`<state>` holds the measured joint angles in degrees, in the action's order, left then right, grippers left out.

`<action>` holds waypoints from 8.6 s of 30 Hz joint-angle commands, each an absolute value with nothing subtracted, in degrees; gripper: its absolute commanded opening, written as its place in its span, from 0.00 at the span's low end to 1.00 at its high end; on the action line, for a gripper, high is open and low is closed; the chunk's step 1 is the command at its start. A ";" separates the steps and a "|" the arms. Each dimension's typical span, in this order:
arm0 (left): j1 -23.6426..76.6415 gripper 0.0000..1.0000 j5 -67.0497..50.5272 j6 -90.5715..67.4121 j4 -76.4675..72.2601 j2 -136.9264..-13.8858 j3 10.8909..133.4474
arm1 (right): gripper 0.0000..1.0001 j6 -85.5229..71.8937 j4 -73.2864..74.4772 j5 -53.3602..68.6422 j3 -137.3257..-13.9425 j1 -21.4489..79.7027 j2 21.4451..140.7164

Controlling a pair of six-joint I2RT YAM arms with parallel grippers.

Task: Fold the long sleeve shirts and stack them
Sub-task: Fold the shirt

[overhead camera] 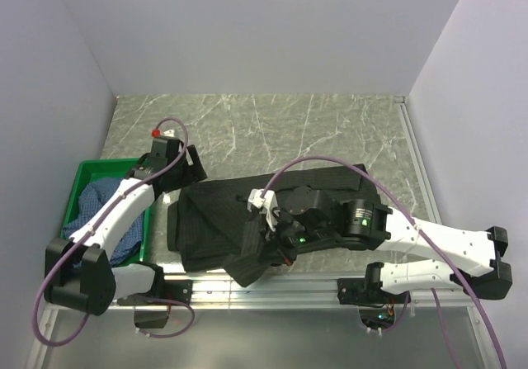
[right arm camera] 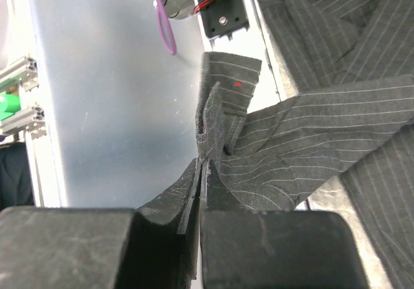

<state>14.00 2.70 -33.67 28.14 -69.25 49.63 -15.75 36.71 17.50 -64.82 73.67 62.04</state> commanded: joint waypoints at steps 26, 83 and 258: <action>15.12 0.84 -4.13 -46.49 18.46 -85.07 45.36 | 0.00 -27.93 24.27 5.02 -61.12 71.56 74.54; 16.00 0.84 4.04 -47.64 22.58 -80.07 44.12 | 0.55 -42.62 42.27 -6.39 -56.25 52.21 68.11; 12.39 0.59 1.58 -48.78 14.33 -95.26 66.88 | 0.49 -21.00 16.18 10.36 -80.76 36.30 105.81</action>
